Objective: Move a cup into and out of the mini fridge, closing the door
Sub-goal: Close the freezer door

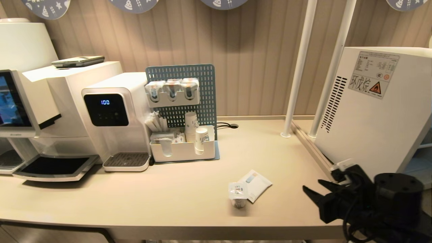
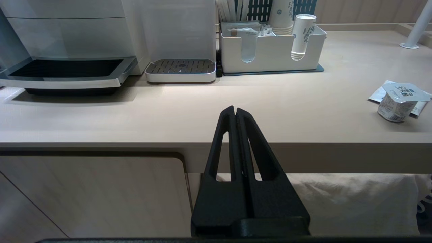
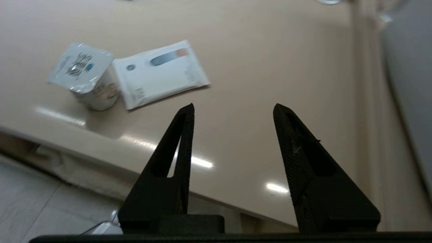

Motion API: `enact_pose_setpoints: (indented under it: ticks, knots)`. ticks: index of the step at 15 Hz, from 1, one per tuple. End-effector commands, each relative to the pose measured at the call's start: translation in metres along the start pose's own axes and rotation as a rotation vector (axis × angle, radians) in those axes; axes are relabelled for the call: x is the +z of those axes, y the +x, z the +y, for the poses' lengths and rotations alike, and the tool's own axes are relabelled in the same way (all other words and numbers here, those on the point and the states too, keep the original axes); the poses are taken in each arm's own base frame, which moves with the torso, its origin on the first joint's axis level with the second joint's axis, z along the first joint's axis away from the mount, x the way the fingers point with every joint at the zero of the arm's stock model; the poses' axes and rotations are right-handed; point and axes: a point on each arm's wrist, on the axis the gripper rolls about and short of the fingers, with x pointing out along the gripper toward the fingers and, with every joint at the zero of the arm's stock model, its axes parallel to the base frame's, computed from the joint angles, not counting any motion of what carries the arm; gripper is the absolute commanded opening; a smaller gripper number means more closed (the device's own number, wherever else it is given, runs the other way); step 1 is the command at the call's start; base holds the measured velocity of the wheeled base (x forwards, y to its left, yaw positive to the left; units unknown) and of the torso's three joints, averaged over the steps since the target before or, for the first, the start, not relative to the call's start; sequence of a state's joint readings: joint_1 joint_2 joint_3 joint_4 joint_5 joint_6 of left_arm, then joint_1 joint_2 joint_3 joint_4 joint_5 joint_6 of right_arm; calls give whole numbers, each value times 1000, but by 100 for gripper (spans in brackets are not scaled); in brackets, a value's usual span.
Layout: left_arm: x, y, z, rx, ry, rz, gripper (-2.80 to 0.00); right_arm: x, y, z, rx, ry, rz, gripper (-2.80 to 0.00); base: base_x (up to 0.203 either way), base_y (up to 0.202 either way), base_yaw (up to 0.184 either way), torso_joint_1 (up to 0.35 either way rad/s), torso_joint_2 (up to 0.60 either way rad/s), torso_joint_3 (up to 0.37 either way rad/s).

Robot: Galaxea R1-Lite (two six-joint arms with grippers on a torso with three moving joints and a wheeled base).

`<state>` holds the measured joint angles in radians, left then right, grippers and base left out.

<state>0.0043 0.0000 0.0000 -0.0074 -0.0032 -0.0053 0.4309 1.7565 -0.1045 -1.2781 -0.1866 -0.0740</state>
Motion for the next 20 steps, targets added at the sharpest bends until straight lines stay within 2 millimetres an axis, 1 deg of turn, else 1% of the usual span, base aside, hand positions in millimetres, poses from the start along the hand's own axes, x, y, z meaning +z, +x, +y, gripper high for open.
enact_pose_setpoints:
  ticks: [1, 2, 4, 5, 6, 7, 8, 9, 10, 11, 12, 13, 14, 16, 18, 19, 20]
  knots:
    - [0, 0, 0, 0, -1, 1, -280, 25, -53, -20, -194, 45, -191, -280, 0, 0, 0, 0, 0, 0]
    - [0, 0, 0, 0, -1, 1, -280, 31, -74, -27, -304, 55, -250, -280, 0, 0, 0, 0, 0, 0]
    - [0, 0, 0, 0, -1, 1, -280, 45, -126, -42, -525, 94, -371, -280, 0, 0, 0, 0, 0, 0]
    - [0, 0, 0, 0, -1, 1, -280, 51, -150, -49, -608, 114, -399, -280, 0, 0, 0, 0, 0, 0]
    - [0, 0, 0, 0, -1, 1, -280, 59, -179, -56, -686, 130, -401, -280, 0, 0, 0, 0, 0, 0]
    - [0, 0, 0, 0, -1, 1, -280, 66, -213, -62, -763, 142, -383, -280, 0, 0, 0, 0, 0, 0]
    - [0, 0, 0, 0, -1, 1, -280, 68, -249, -64, -840, 160, -390, -280, 0, 0, 0, 0, 0, 0]
    - [0, 0, 0, 0, -1, 1, -280, 62, -281, -62, -906, 178, -423, -280, 0, 0, 0, 0, 0, 0]
    - [0, 0, 0, 0, -1, 1, -280, 49, -304, -55, -961, 180, -428, -280, 0, 0, 0, 0, 0, 0]
    - [0, 0, 0, 0, -2, 1, -280, 32, -316, -47, -997, 176, -412, -280, 0, 0, 0, 0, 0, 0]
    - [0, 0, 0, 0, -2, 1, -280, 14, -323, -40, -1007, 171, -407, -280, 0, 0, 0, 0, 0, 0]
    - [0, 0, 0, 0, -4, 1, -280, -6, -322, -33, -974, 161, -417, -280, 0, 0, 0, 0, 0, 0]
    - [0, 0, 0, 0, -4, 1, -280, -21, -309, -30, -908, 173, -421, -280, 0, 0, 0, 0, 0, 0]
    - [0, 0, 0, 2, -4, 1, -280, -38, -274, -27, -616, 205, -461, -280, 0, 0, 0, 0, 0, 0]
    - [0, 0, 0, 2, -4, 1, -280, -61, -243, -24, -437, 194, -400, -280, 0, 0, 0, 0, 0, 0]
    - [0, 0, 0, 1, -4, 1, -280, -76, -228, -23, -359, 182, -350, -280, 0, 0, 0, 0, 0, 0]
    - [0, 0, 0, 0, -4, 1, -280, -88, -217, -21, -314, 177, -316, -280, 0, 0, 0, 0, 0, 0]
